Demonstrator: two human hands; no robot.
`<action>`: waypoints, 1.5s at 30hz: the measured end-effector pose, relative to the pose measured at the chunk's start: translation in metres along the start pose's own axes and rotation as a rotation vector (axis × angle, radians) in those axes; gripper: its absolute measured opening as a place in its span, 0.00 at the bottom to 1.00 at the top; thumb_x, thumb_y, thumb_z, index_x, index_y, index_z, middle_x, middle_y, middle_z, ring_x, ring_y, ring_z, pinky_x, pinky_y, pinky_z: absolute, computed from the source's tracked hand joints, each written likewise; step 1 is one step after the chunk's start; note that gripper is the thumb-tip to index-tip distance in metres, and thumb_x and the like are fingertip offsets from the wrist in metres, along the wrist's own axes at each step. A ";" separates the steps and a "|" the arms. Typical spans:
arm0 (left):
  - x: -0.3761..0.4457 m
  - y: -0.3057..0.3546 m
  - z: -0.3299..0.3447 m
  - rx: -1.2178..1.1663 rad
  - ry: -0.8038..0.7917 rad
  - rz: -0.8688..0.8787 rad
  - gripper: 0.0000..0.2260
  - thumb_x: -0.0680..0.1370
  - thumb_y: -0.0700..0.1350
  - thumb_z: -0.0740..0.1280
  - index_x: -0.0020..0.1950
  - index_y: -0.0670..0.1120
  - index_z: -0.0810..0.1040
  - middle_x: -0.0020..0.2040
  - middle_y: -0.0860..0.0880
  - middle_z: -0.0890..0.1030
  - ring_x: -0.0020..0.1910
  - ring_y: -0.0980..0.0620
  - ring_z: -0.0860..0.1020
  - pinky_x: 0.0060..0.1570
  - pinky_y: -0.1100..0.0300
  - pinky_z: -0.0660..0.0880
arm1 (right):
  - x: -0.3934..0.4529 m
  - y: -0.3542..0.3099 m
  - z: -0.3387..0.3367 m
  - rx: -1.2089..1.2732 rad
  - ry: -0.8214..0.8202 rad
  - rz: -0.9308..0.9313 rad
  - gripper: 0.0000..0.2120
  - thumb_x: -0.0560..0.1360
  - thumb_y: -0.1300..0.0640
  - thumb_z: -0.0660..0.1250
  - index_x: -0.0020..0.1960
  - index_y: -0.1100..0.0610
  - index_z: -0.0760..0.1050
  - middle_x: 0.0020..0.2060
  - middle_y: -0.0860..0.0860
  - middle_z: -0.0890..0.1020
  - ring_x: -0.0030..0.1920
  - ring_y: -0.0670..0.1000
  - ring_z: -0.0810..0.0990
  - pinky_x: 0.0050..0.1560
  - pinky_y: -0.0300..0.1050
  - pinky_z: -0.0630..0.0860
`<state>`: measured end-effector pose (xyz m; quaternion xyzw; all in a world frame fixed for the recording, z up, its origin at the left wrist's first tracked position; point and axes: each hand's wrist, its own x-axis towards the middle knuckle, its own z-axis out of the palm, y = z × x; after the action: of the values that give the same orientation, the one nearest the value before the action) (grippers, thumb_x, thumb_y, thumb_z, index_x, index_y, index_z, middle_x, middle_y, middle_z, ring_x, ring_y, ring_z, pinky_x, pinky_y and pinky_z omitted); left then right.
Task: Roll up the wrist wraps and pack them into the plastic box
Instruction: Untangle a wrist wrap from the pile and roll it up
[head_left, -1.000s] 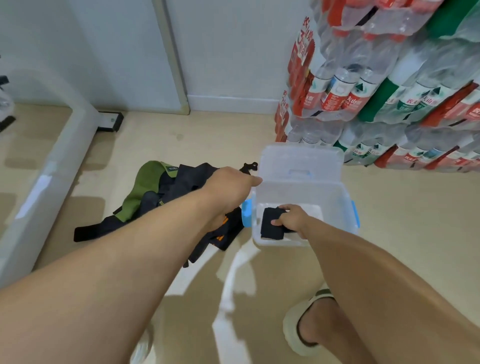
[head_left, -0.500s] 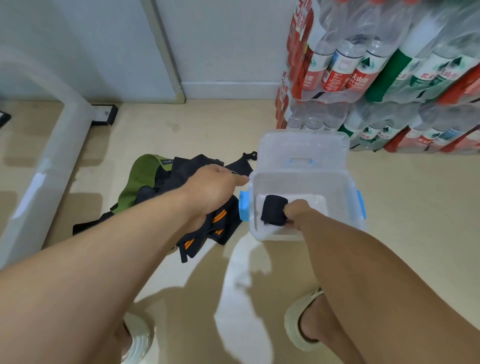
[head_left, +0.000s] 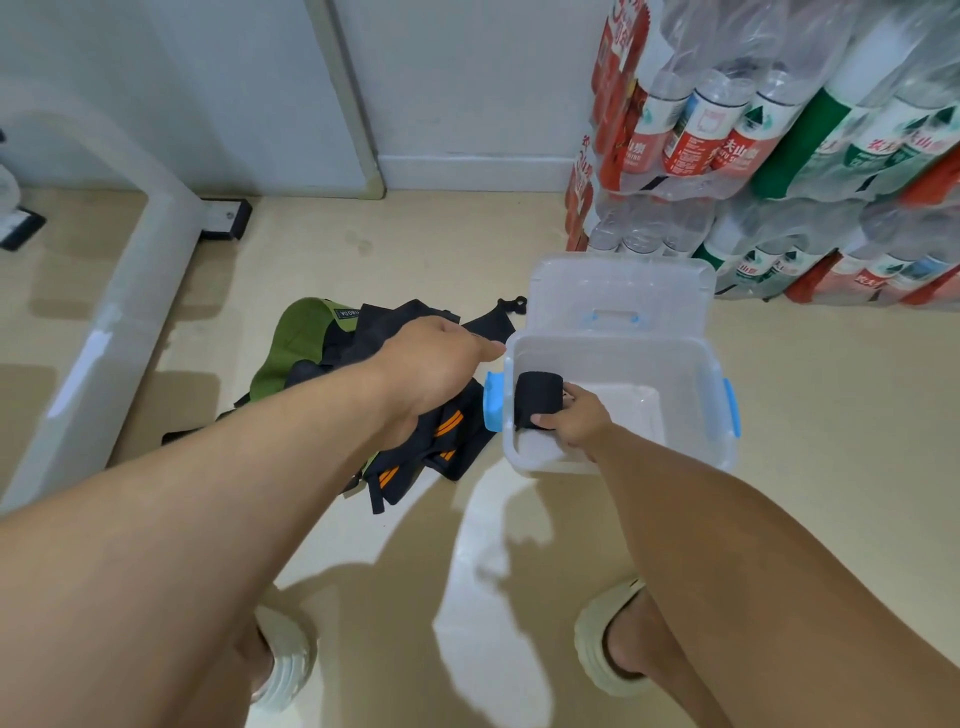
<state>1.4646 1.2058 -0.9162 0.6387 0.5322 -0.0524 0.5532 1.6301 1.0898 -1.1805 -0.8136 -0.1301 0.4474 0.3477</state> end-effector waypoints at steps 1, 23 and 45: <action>0.000 0.000 0.000 0.004 0.000 0.002 0.08 0.78 0.53 0.72 0.52 0.52 0.77 0.62 0.53 0.78 0.65 0.48 0.75 0.69 0.48 0.72 | 0.001 0.000 0.002 -0.049 0.014 -0.029 0.30 0.72 0.57 0.79 0.71 0.52 0.73 0.60 0.50 0.81 0.59 0.55 0.79 0.68 0.53 0.75; -0.002 -0.013 -0.029 0.082 0.058 0.042 0.14 0.76 0.54 0.73 0.58 0.52 0.79 0.56 0.51 0.80 0.56 0.51 0.78 0.57 0.56 0.75 | 0.012 -0.027 0.015 0.152 0.108 0.309 0.23 0.69 0.54 0.79 0.58 0.60 0.73 0.49 0.57 0.81 0.48 0.58 0.81 0.54 0.53 0.80; -0.093 -0.028 -0.054 0.301 -0.083 0.361 0.20 0.77 0.55 0.73 0.65 0.49 0.75 0.60 0.50 0.79 0.57 0.50 0.78 0.52 0.57 0.75 | -0.180 -0.022 -0.011 0.088 -0.089 0.022 0.17 0.73 0.59 0.77 0.61 0.55 0.81 0.52 0.51 0.88 0.52 0.50 0.86 0.47 0.40 0.78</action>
<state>1.3763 1.1841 -0.8533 0.7961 0.3724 -0.0575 0.4736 1.5390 1.0069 -1.0467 -0.7782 -0.1165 0.4922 0.3722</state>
